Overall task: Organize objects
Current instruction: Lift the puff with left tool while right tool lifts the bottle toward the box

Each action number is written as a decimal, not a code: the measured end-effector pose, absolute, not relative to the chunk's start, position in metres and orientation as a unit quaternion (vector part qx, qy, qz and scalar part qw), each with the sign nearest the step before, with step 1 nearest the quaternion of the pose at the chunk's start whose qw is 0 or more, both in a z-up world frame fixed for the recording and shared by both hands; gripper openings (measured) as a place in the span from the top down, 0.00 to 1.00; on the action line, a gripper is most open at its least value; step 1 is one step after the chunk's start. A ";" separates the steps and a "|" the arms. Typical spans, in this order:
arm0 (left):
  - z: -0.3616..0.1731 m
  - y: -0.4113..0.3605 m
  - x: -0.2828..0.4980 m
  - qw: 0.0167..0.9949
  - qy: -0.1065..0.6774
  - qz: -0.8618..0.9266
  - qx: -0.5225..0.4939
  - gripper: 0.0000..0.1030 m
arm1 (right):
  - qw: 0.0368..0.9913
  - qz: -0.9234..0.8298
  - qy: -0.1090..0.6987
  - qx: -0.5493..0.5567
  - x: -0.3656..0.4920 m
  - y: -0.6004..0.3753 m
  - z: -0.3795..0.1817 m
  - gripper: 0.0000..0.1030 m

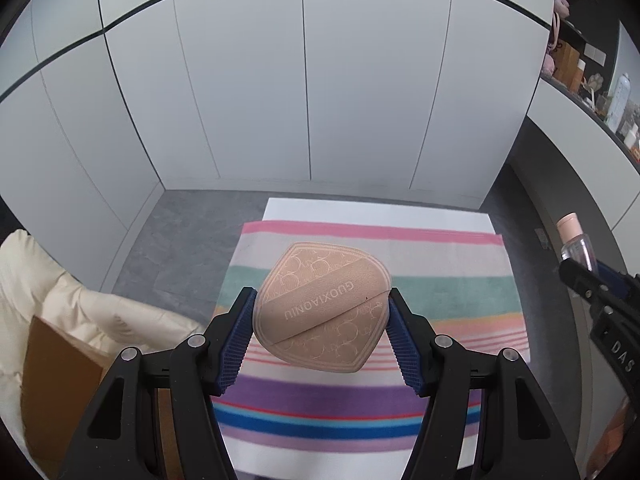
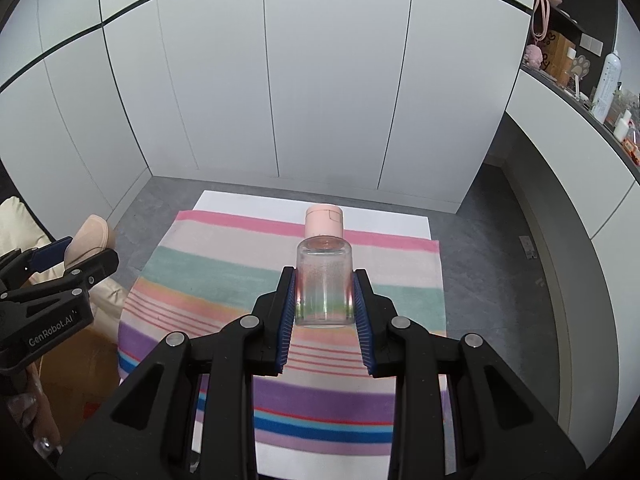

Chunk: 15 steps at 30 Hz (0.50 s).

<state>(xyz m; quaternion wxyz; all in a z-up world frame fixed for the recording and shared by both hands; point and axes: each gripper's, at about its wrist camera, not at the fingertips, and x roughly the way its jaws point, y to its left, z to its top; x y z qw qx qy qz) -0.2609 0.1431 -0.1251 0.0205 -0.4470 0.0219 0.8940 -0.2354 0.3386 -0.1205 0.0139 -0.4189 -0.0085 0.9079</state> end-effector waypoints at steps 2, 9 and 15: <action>-0.125 0.141 -0.252 0.010 0.030 0.892 -0.451 0.37 | 0.017 0.908 -0.013 -0.418 -0.223 0.339 -0.118 0.72; -0.121 0.127 -0.211 0.014 0.037 0.887 -0.460 0.37 | 0.020 0.906 -0.011 -0.423 -0.177 0.344 -0.118 0.72; -0.117 0.118 -0.164 0.025 0.043 0.889 -0.455 0.37 | 0.002 0.904 -0.012 -0.427 -0.130 0.342 -0.119 0.72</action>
